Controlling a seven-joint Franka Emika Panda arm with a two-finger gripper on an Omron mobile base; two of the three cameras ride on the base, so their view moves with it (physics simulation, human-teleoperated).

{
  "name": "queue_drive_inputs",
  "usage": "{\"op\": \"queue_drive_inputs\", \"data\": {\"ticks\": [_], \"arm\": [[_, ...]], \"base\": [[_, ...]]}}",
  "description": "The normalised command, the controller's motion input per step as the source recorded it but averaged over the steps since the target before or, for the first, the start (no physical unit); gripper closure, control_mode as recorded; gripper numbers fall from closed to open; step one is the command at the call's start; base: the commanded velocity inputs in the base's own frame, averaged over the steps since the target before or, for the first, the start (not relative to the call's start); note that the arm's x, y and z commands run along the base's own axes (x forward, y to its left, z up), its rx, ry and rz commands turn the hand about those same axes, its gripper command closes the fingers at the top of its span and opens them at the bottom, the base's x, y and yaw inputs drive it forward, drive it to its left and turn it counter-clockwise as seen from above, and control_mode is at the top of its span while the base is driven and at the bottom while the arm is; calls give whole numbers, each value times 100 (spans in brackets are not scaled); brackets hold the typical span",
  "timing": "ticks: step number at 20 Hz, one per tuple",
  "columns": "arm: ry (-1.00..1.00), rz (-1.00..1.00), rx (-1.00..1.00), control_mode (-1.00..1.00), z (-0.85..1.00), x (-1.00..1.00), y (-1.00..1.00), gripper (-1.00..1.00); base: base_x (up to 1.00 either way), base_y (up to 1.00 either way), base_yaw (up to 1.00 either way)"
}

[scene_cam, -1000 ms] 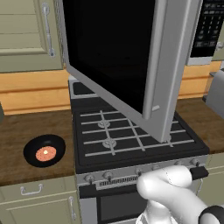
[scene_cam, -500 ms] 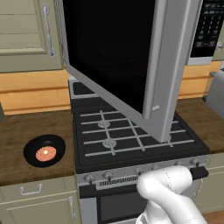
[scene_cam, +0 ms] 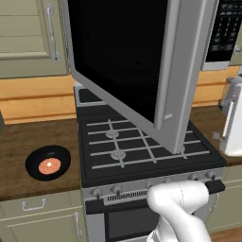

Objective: Open the microwave, place the bowl with waffle inside the microwave, then close the microwave door and turn it on.

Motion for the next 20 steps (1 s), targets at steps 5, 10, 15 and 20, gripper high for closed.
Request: {"op": "queue_drive_inputs", "data": {"ticks": [5, 10, 15, 20], "arm": [[0, 11, 0, -100, 0, 71, 64, -100], [0, 15, -1, -100, 0, 24, 84, -100], [0, 14, -4, -100, 0, 7, 80, -100], [0, 6, 0, -100, 0, 0, 75, -100]], "base": [[0, 0, 0], [0, 0, 0], [0, 0, 0], [0, 0, 0]]}}
